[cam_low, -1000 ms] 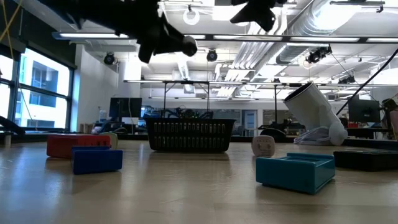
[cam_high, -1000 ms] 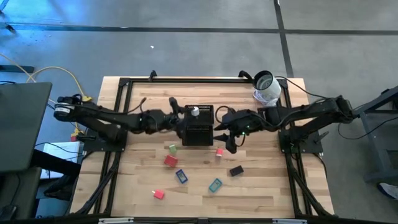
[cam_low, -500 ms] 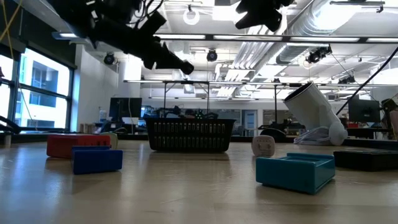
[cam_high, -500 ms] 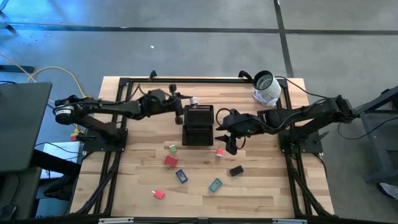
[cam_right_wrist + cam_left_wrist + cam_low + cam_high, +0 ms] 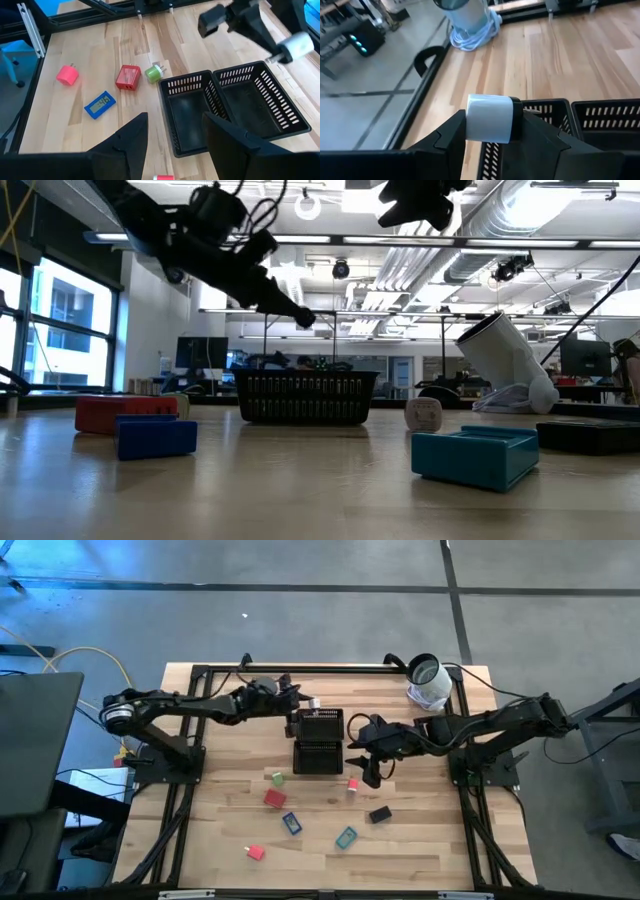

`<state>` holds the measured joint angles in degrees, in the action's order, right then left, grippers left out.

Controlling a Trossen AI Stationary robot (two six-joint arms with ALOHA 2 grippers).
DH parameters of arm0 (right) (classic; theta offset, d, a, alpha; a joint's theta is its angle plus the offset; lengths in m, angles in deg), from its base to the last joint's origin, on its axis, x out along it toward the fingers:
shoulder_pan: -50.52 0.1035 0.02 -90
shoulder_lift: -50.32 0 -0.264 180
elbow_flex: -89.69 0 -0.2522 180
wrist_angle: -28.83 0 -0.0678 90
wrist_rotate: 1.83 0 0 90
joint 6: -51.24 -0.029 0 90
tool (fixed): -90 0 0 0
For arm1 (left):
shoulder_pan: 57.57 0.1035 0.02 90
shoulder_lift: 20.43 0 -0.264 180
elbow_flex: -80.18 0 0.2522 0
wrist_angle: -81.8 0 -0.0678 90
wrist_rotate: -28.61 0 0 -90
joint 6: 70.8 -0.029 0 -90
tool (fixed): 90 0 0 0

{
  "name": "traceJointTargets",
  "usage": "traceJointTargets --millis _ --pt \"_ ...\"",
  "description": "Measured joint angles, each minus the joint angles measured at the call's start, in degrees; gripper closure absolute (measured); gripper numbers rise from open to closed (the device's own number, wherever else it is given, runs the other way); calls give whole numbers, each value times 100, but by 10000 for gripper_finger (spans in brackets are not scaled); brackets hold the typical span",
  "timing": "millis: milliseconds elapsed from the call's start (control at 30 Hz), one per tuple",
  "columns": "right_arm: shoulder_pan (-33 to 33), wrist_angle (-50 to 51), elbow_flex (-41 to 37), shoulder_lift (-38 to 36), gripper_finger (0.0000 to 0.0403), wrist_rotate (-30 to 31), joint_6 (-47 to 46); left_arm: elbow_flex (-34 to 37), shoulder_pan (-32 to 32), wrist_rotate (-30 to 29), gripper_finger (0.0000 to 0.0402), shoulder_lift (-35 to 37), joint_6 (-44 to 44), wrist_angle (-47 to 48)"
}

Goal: Pick & Place Office items
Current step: Put the white charger adapter into the top black bin

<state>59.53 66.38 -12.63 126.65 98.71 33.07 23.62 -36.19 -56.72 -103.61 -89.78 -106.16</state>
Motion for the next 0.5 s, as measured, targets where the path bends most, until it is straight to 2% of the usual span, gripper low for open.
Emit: traceJointTargets --millis 233,500 --pt "0 20 0 0 228 -15 0 -429 -34 174 251 -526 97 746" --pt "0 90 0 0 228 -17 0 -462 -33 229 251 -572 146 1227"
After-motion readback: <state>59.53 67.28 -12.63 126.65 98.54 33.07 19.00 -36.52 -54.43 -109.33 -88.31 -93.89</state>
